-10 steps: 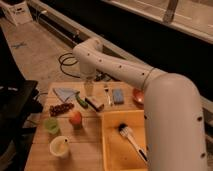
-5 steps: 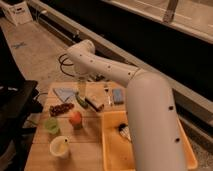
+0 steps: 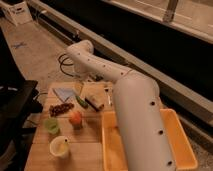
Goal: Place pepper in plastic cup
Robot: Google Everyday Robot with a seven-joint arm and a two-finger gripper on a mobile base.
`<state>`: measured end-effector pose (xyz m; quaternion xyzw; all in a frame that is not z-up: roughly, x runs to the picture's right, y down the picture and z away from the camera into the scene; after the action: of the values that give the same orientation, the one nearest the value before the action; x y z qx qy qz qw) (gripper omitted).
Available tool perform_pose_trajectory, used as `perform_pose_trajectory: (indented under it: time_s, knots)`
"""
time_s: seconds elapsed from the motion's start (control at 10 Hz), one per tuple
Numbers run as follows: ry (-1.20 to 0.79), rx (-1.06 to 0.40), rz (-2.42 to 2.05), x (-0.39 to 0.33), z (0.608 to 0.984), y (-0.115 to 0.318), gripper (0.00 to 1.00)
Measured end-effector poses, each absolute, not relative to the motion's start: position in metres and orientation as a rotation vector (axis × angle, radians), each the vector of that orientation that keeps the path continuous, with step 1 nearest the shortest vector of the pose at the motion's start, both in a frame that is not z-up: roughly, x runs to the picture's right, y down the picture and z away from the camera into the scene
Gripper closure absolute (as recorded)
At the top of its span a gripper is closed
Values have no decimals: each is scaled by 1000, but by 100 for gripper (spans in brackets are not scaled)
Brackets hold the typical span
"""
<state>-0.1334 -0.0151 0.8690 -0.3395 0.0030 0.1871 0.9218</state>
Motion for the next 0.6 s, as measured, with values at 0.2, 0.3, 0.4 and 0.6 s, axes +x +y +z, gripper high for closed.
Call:
perform_pose_trajectory:
  time_s: [0.2,0.3,0.4,0.6]
  knots:
    - [3,-700,387,-132,869,-16,24]
    - [-11,-706,420,-130,870,-15,24]
    - [-17,-701,477,-130,870,-14,24]
    - [-33,-676,534,-154,868,-11,24]
